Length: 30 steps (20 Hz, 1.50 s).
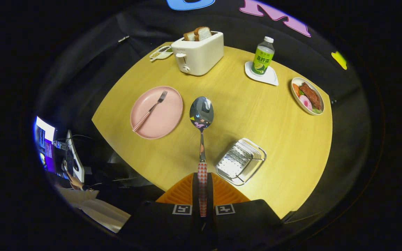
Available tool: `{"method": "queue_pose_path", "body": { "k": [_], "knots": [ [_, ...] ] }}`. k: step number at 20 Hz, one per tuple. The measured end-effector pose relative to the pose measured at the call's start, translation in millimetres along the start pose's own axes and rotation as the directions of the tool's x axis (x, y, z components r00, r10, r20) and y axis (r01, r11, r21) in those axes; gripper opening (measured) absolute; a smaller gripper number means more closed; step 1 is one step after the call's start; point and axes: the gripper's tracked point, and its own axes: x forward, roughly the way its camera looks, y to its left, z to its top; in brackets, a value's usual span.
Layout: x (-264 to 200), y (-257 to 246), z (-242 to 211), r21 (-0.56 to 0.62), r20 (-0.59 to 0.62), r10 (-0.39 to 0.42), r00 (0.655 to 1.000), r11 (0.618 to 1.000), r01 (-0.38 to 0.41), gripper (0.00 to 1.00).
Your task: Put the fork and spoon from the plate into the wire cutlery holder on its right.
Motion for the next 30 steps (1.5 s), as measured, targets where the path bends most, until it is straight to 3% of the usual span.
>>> {"method": "queue_pose_path", "body": {
  "k": [6, 10, 16, 25, 30],
  "knots": [
    [-7.7, -50.0, -41.9, -0.070, -0.159, -0.055, 0.986, 0.997, 0.045, 0.10],
    [-9.9, -68.0, -59.6, -0.052, -0.299, -0.050, 0.953, 0.998, 0.036, 0.10],
    [-3.3, -81.8, -61.0, -0.067, -0.421, -0.037, 0.906, 0.998, 0.010, 0.10],
    [20.2, -77.7, -51.5, 0.037, -0.571, 0.033, 0.820, 0.999, -0.014, 0.11],
    [30.8, -72.4, -43.3, 0.047, -0.600, 0.035, 0.800, 0.999, -0.008, 0.13]
  ]
}}
